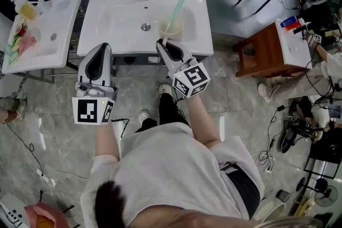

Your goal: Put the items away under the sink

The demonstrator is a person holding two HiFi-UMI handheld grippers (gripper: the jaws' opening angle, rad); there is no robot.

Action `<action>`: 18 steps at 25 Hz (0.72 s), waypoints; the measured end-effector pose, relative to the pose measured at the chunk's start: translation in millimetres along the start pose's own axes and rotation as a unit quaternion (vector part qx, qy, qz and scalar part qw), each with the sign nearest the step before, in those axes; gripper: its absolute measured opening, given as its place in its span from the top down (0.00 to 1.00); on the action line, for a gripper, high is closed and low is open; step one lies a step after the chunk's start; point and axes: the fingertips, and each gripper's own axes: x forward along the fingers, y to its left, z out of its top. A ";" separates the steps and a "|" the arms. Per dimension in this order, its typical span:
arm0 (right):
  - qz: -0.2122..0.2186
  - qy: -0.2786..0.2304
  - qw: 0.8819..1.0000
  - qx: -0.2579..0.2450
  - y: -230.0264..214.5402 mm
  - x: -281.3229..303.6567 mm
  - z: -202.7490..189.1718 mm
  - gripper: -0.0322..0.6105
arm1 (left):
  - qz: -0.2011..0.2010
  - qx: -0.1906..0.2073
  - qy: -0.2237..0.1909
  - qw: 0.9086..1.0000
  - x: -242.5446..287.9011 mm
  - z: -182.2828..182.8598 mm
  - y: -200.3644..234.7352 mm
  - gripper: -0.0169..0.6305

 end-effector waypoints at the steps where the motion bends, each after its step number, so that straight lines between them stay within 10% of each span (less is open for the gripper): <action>1: -0.001 -0.001 1.000 -0.001 4.6 -3.7 0.1 0.90 | -0.003 -0.002 0.001 1.000 -3.7 -0.7 -1.8 0.96; 18: 0.019 -0.018 1.000 0.002 50.4 -30.6 4.5 0.90 | -0.021 -0.012 0.010 1.000 -18.9 -8.3 -12.3 0.96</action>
